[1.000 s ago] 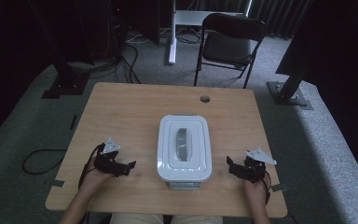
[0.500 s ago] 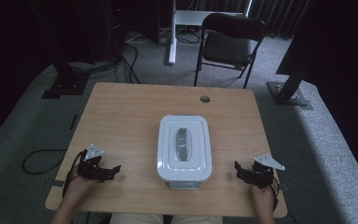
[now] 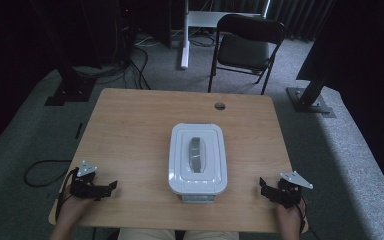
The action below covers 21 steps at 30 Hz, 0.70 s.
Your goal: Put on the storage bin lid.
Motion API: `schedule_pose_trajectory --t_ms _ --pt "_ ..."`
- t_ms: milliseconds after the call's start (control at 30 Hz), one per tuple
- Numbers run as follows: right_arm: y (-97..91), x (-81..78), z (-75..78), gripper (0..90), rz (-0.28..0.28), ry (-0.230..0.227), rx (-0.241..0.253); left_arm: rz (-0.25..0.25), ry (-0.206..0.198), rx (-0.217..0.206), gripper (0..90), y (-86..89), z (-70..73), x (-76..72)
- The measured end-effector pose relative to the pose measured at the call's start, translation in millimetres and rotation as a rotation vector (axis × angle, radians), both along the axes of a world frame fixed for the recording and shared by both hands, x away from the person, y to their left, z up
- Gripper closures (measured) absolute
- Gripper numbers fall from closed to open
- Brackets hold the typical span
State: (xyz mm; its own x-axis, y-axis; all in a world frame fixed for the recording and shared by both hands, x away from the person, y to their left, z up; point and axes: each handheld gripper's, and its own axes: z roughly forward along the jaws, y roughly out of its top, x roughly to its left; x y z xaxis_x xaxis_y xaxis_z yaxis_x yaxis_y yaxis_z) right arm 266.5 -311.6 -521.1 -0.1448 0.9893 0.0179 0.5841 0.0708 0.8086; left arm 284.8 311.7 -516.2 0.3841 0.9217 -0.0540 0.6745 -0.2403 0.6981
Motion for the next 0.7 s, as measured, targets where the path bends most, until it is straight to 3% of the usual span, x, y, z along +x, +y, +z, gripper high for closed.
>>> schedule_pose_trajectory --t_ms 133,267,400,467,633,700 --pt "-4.1 -0.7 -1.5 12.1 -0.059 0.022 -0.036 0.043 0.000 -0.010 1.2 5.7 -1.6 -4.3" --pt "-8.3 0.7 -3.5 12.2 -0.087 0.042 -0.018 0.084 0.020 0.007 1.2 10.4 -4.5 -5.9" --pt "-8.1 3.9 -4.9 12.2 -0.098 0.076 -0.027 0.122 0.018 0.035 1.2 12.5 -5.2 -6.6" --pt "-7.8 6.2 -5.8 12.2 -0.102 0.103 -0.032 0.130 0.006 0.073 1.2 12.4 -6.8 -7.3" --pt "-9.1 9.9 -6.8 11.6 -0.118 0.136 -0.016 0.198 0.000 0.069 1.2 16.0 -7.6 -7.0" --pt "-9.9 11.1 -6.9 11.1 -0.112 0.138 -0.016 0.193 -0.001 0.068 1.2 16.4 -7.7 -6.5"
